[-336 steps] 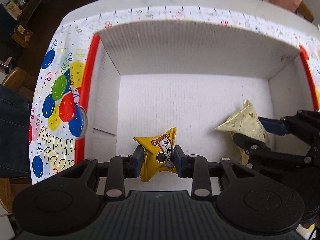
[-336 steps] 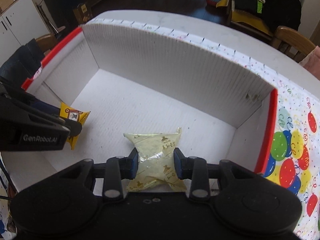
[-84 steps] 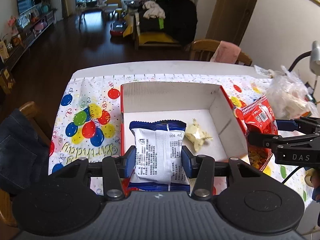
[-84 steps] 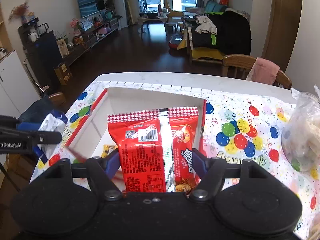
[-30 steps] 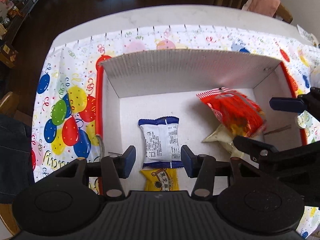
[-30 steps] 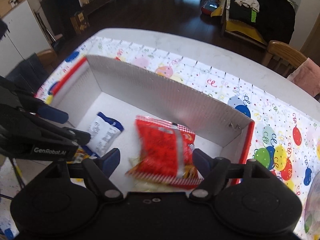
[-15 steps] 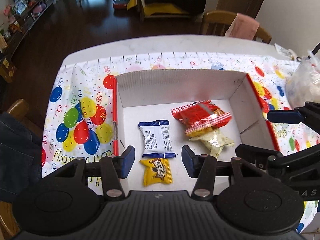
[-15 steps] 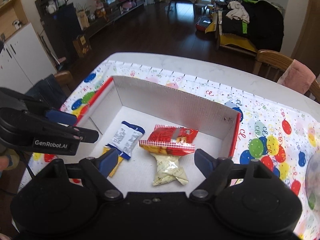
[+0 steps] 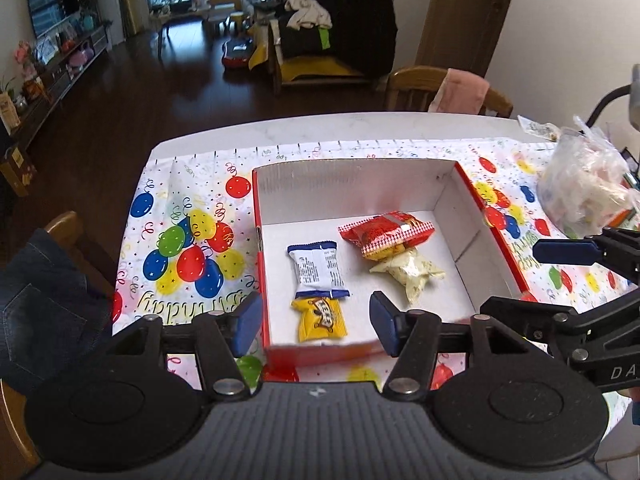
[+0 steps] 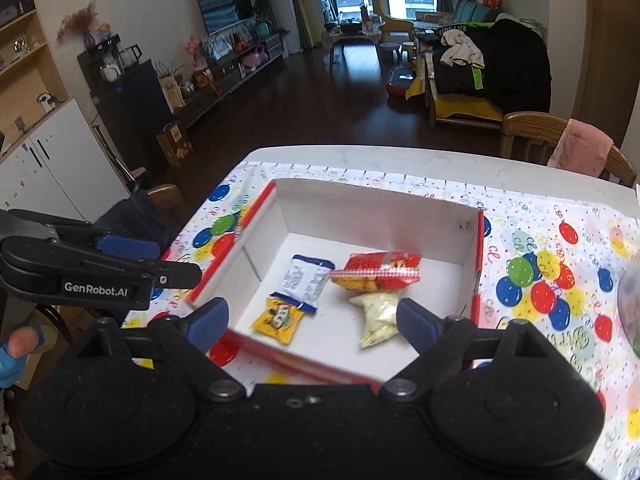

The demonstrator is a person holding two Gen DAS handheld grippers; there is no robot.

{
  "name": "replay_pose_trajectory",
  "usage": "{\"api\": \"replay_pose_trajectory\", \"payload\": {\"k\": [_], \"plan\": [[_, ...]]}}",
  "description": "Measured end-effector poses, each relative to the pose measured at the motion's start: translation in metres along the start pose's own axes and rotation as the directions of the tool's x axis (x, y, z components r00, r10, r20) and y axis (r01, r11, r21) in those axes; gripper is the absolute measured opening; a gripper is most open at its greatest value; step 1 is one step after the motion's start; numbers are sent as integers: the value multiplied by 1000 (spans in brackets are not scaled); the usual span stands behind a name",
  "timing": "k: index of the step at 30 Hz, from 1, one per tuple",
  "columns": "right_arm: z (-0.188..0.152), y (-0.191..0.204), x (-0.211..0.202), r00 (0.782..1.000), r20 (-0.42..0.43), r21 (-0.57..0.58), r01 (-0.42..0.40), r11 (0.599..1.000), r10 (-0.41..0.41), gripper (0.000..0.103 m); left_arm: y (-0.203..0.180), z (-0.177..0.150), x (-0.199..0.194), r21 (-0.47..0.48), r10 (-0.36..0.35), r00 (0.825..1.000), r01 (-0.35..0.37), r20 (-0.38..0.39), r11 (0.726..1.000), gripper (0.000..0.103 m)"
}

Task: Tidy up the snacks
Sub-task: 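Withdraw both tools up out of the box toward the snack pile, then grasp the brown Oreo bag with the left tool while the right tool grasps the black chocolate bar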

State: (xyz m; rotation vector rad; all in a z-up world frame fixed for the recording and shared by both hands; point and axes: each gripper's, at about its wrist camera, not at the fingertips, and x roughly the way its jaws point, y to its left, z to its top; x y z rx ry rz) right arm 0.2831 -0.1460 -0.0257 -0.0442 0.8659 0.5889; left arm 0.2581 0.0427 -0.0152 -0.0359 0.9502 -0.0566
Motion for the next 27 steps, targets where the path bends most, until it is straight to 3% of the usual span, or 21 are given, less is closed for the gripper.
{"api": "replay_pose_trajectory", "payload": {"k": [6,9,15,22,27], "plan": [[-26,16,-15,1000,31,-5,1,1000,-1,96,7,-29,-20,13,-18,999,18,28,1000,64],[-41,25,-21,999,35,-22,-7,1000,8,97,12,-45,-26,7,-20,999,20,36,1000,73],[-72,37,-26,999,40,-46,-22,999,24,100,23,-78,-30,-13,-24,999,24,27,1000,73],[-116,45,-20,1000,-6,-106,-22,994,22,100,32,-109,-22,-32,-42,999,41,-15,999,77],[-147,49,-7,997,-75,-172,-32,985,19,99,41,-128,-3,-66,-53,994,47,-95,997,77]]}}
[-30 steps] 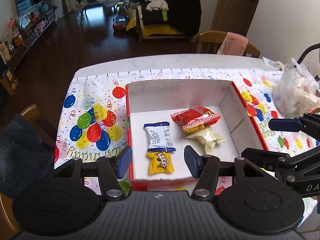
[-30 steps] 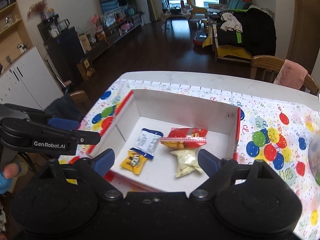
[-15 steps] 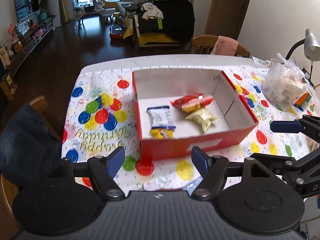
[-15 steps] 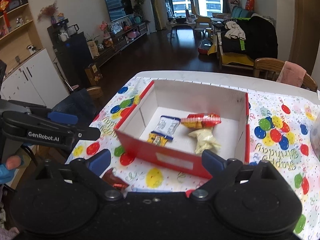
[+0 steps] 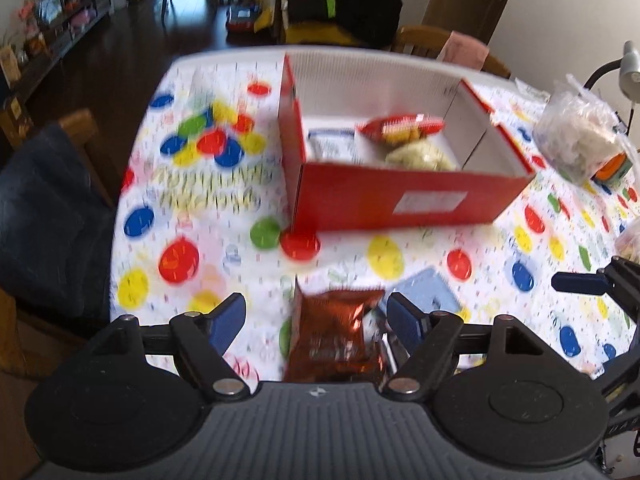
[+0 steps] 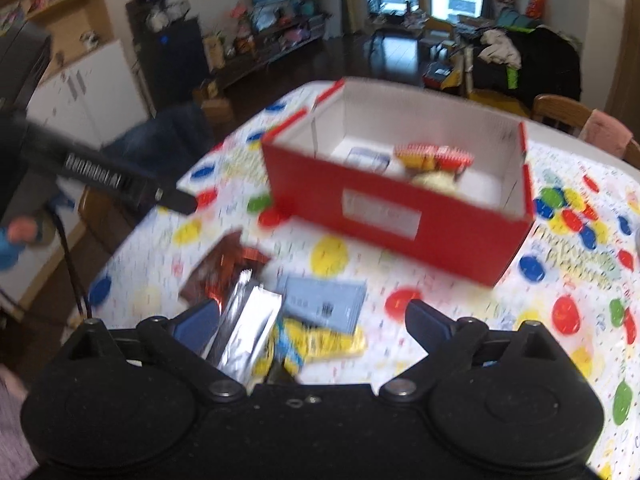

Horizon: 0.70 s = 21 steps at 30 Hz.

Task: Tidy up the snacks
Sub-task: 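Grasp the brown Oreo bag with the left tool while the right tool grasps the black chocolate bar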

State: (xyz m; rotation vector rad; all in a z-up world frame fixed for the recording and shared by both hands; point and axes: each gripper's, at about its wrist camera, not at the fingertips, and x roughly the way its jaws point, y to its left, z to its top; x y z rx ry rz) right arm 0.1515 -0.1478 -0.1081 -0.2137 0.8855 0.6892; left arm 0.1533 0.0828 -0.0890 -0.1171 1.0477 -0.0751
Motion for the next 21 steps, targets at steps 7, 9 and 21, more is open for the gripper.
{"api": "replay_pose_trajectory", "payload": {"k": [7,9,21], "plan": [[-26,8,15,996,-88,-108,-39,993,30,97,4,-10,27,9,-47,996,48,-78,999,77],[-31,10,18,994,-109,-148,-45,988,29,96,6,-10,35,2,-70,992,71,-104,998,77],[-43,21,40,979,-199,-327,-103,940,38,72,19,-7,75,-69,-126,971,114,-203,991,77]]}}
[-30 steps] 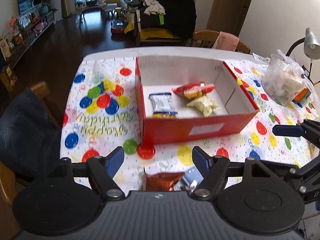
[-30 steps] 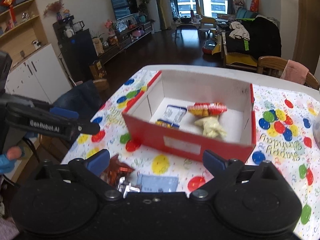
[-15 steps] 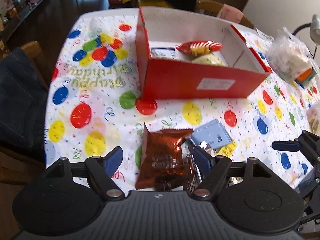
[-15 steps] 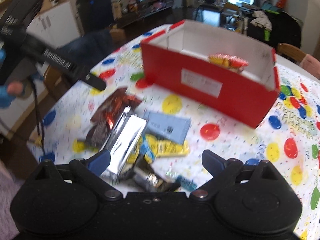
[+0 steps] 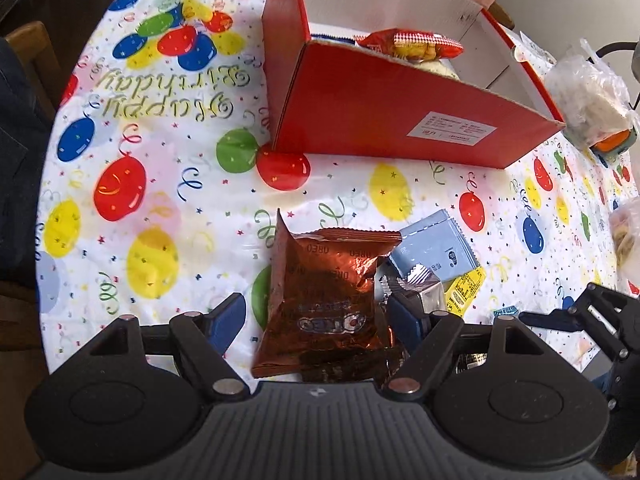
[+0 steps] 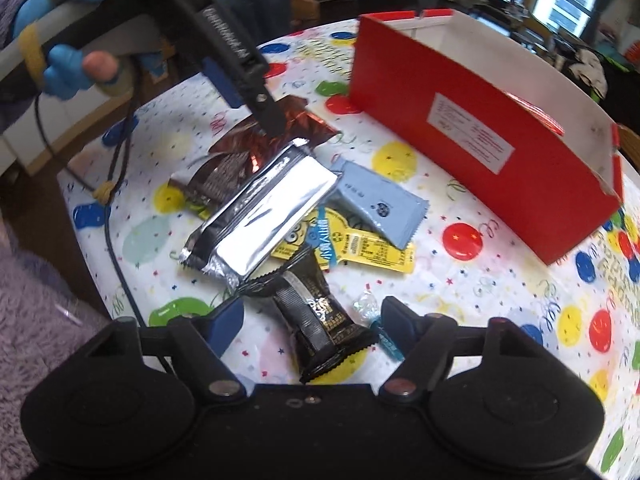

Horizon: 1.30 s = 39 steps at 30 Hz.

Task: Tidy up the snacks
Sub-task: 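Grasp the brown Oreo bag with the left tool while the right tool grasps the black chocolate bar, then lift both snacks and carry them over the red box with both tools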

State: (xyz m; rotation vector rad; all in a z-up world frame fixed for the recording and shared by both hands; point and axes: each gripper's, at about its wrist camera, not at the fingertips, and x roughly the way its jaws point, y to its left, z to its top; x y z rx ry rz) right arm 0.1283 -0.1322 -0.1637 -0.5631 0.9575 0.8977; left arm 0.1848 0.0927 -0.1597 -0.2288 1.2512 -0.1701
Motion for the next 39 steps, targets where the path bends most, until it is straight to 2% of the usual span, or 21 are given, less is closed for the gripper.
{"api": "replay_pose_trajectory", "payload": {"k": [3,7,9,17,22,26,30,39], "plan": [[0,3,8,1000,-24,-46,-5,999,4,64,1,2,7,-10,-11,1000,11,-19,1000,77],[1,6,13,999,-35,-86,-1,996,-2,59,6,4,15,-40,-15,999,13,-43,999,77],[2,5,14,999,-35,-87,-5,996,2,54,9,4,19,-58,-17,999,14,-47,998,77],[3,4,18,999,-42,-97,-9,995,5,48,12,5,25,-82,-35,998,31,-49,996,77],[3,2,16,999,-37,-73,-15,997,12,35,9,5,26,-81,-35,998,31,-44,996,76],[3,1,15,999,-33,-56,-16,998,14,32,6,5,26,-62,-22,999,19,-47,998,68],[2,-1,13,999,-27,-26,-21,999,21,31,6,5,25,-67,-17,999,14,-48,998,56],[2,-15,0,999,23,117,-38,992,36,29,13,-1,17,-113,-4,1000,2,-22,994,48]]}}
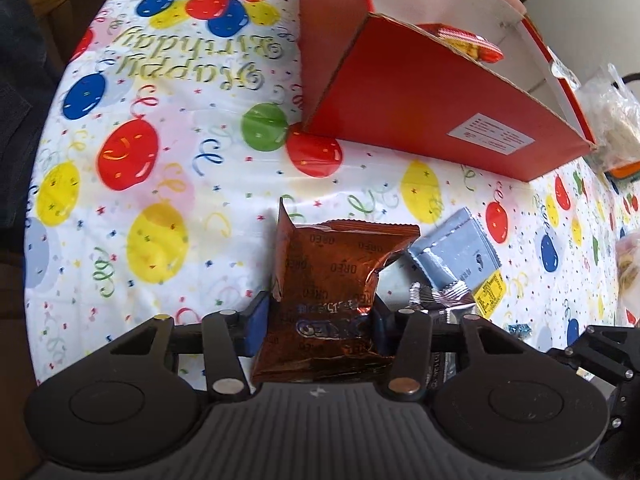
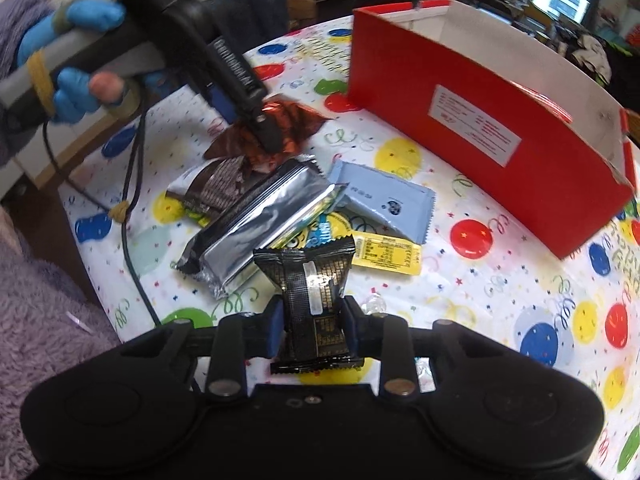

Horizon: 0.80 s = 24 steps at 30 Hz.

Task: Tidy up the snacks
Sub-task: 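Lift both snacks and carry them over the red box with both tools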

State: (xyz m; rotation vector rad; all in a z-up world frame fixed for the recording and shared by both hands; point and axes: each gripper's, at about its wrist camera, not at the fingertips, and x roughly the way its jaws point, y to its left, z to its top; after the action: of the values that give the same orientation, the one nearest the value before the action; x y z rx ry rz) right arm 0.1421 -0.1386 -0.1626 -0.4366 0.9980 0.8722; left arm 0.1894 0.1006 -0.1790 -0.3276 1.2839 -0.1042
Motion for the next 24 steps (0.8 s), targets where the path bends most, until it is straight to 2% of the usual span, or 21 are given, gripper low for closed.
{"api": "replay_pose_trajectory", "payload": {"k": [12,24], "plan": [[8,-18,-29,993,118,190,-12,982,-10,29,14,-5,-31,-44,3,997,1,83,999,48],[28,-40,-57,970,216,340,32,940,-111,29,-2,-1,-75,-4,14,983,-14,185,1000,48]]}}
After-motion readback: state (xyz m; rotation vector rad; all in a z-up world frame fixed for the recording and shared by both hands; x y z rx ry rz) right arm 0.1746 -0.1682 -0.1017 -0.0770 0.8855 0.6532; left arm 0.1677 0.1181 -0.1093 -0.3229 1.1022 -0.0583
